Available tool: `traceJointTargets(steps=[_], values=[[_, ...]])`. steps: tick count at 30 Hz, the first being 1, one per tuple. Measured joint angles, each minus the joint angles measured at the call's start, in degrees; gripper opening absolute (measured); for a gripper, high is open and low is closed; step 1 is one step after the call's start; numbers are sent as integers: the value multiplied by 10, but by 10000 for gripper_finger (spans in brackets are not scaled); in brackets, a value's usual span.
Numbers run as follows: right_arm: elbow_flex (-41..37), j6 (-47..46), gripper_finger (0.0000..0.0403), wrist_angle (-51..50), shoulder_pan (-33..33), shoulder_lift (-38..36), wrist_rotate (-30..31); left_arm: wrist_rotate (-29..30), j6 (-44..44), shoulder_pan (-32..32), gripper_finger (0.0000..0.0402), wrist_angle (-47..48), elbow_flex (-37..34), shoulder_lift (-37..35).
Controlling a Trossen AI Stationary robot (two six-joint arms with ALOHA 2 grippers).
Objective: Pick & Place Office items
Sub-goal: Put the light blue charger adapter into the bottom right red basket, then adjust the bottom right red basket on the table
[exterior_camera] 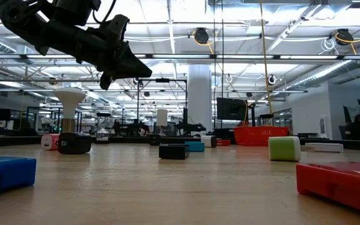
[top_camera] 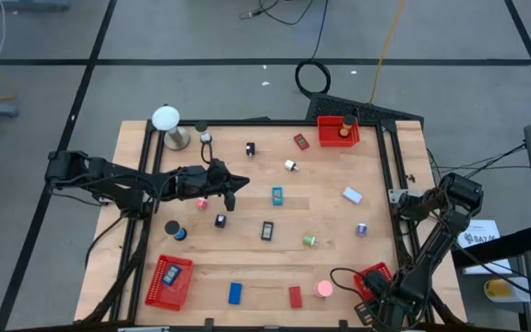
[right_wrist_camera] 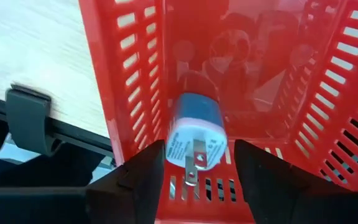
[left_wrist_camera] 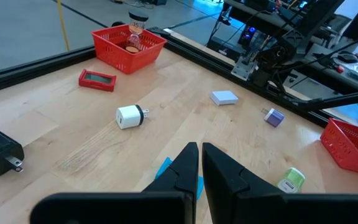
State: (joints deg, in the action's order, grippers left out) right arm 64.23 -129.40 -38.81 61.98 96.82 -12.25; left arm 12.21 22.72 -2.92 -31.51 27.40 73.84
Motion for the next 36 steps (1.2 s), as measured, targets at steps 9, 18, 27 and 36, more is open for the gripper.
traceJointTargets(steps=[9, 18, 27, 36], values=[[0, 11, 188, 9, 0, -4, 0, 0, 0, 0, 21, 0, 0, 0], [0, 30, 192, -19, -4, -53, 1, 0, 0, 0, 21, 0, 0, 0], [-2, 110, 92, -186, -58, -92, 46, 0, 0, 0, 21, 0, 0, 0], [-85, 171, 9, -117, -96, -92, 31, 0, 0, 0, 21, 0, 0, 0]])
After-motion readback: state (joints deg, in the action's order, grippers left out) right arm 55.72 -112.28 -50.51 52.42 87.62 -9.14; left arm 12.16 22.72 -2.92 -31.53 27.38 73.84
